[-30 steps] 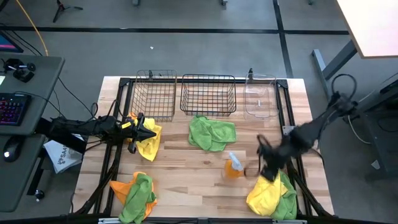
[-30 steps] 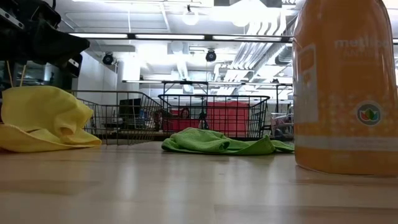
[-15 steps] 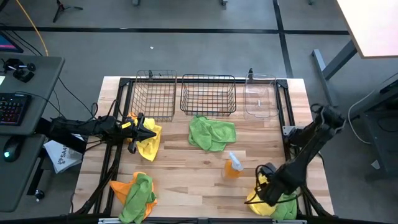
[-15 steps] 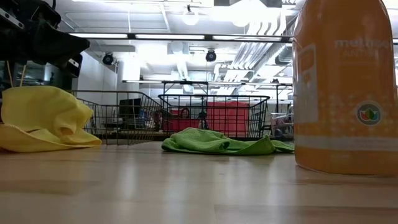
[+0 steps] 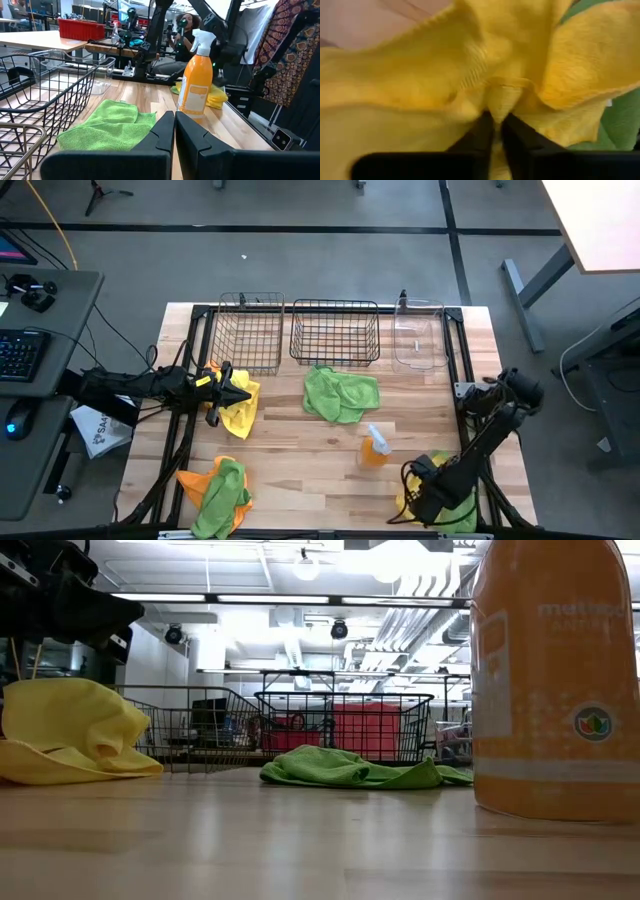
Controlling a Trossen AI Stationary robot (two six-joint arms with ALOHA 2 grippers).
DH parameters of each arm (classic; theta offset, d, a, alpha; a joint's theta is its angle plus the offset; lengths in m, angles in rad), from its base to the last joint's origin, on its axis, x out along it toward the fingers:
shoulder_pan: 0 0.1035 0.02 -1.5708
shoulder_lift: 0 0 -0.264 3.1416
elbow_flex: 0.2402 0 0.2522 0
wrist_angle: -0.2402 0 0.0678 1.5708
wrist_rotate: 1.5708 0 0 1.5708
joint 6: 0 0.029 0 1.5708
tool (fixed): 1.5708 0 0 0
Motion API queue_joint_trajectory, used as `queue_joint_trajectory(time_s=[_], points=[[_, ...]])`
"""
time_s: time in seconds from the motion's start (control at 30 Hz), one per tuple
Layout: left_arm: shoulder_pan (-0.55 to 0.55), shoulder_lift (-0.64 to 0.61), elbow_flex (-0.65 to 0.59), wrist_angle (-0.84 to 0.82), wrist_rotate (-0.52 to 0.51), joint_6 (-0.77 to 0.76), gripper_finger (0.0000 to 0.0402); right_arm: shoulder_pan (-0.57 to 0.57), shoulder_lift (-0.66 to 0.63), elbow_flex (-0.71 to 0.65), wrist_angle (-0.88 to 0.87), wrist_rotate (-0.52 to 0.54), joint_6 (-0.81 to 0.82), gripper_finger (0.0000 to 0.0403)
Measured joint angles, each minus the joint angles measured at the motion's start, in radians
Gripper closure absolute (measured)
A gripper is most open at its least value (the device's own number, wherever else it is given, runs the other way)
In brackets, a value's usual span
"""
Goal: Sort microfiber towel by color & place in baskets
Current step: Put the bottom yellow microfiber towel into the transparent bin
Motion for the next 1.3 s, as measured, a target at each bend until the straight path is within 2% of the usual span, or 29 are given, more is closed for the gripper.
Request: queue_joint_trajectory(time_s=[0.07,0.17,0.27,0.3,0.57,0.7,0.9,1.07,1.13,1.3], points=[[0.000,0.000,0.000,0.000,0.000,0.000,0.0398,0.008,-0.043,0.084,-0.101,0.069,-0.011,0.0391],[0.000,0.000,0.000,0.000,0.000,0.000,0.0398,0.038,-0.102,0.260,-0.343,0.215,-0.032,0.0398],[0.000,0.000,0.000,0.000,0.000,0.000,0.0398,0.071,-0.143,0.420,-0.610,0.280,-0.023,0.0400],[0.000,0.000,0.000,0.000,0.000,0.000,0.0398,0.082,-0.158,0.461,-0.642,0.303,-0.013,0.0400],[0.000,0.000,0.000,0.001,0.000,0.000,0.0398,0.091,-0.318,0.499,-0.631,0.729,-0.018,0.0402],[0.000,0.000,0.000,0.000,0.000,0.000,0.0398,0.051,-0.357,0.498,-0.627,0.892,-0.101,0.0402],[0.000,0.000,0.000,0.000,0.000,0.000,0.0398,-0.074,-0.416,0.498,-0.627,1.151,-0.256,0.0402],[0.000,0.000,0.000,0.000,0.000,0.000,0.0398,-0.228,-0.474,0.498,-0.628,1.333,-0.372,0.0403],[0.000,0.000,0.000,0.000,0.000,0.000,0.0398,-0.307,-0.494,0.498,-0.628,1.372,-0.416,0.0403],[0.000,0.000,0.000,0.000,0.000,0.000,0.0398,-0.556,-0.538,0.498,-0.628,1.378,-0.574,0.0403]])
